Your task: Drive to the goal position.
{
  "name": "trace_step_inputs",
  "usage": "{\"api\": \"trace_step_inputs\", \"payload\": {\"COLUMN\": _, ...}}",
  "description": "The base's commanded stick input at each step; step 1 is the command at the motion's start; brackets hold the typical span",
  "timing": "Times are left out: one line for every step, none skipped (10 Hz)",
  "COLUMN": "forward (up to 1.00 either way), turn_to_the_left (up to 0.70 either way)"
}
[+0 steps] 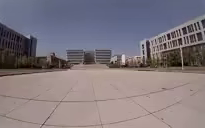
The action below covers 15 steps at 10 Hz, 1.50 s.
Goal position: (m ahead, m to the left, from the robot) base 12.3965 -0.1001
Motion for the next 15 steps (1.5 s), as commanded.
{"api": "trace_step_inputs", "payload": {"forward": 0.04, "turn_to_the_left": 0.00}}
{"api": "trace_step_inputs", "payload": {"forward": 0.04, "turn_to_the_left": 0.00}}
{"api": "trace_step_inputs", "payload": {"forward": 0.04, "turn_to_the_left": 0.00}}
{"api": "trace_step_inputs", "payload": {"forward": 0.04, "turn_to_the_left": 0.00}}
{"api": "trace_step_inputs", "payload": {"forward": 0.04, "turn_to_the_left": 0.00}}
{"api": "trace_step_inputs", "payload": {"forward": 0.04, "turn_to_the_left": 0.00}}
{"api": "trace_step_inputs", "payload": {"forward": 0.04, "turn_to_the_left": 0.00}}
{"api": "trace_step_inputs", "payload": {"forward": 0.04, "turn_to_the_left": 0.00}}
{"api": "trace_step_inputs", "payload": {"forward": 0.04, "turn_to_the_left": 0.00}}
{"api": "trace_step_inputs", "payload": {"forward": 0.04, "turn_to_the_left": 0.00}}
{"api": "trace_step_inputs", "payload": {"forward": 0.04, "turn_to_the_left": 0.00}}
{"api": "trace_step_inputs", "payload": {"forward": 0.04, "turn_to_the_left": 0.00}}
{"api": "trace_step_inputs", "payload": {"forward": 0.04, "turn_to_the_left": 0.00}}
{"api": "trace_step_inputs", "payload": {"forward": 0.04, "turn_to_the_left": 0.00}}
{"api": "trace_step_inputs", "payload": {"forward": 0.04, "turn_to_the_left": 0.00}}
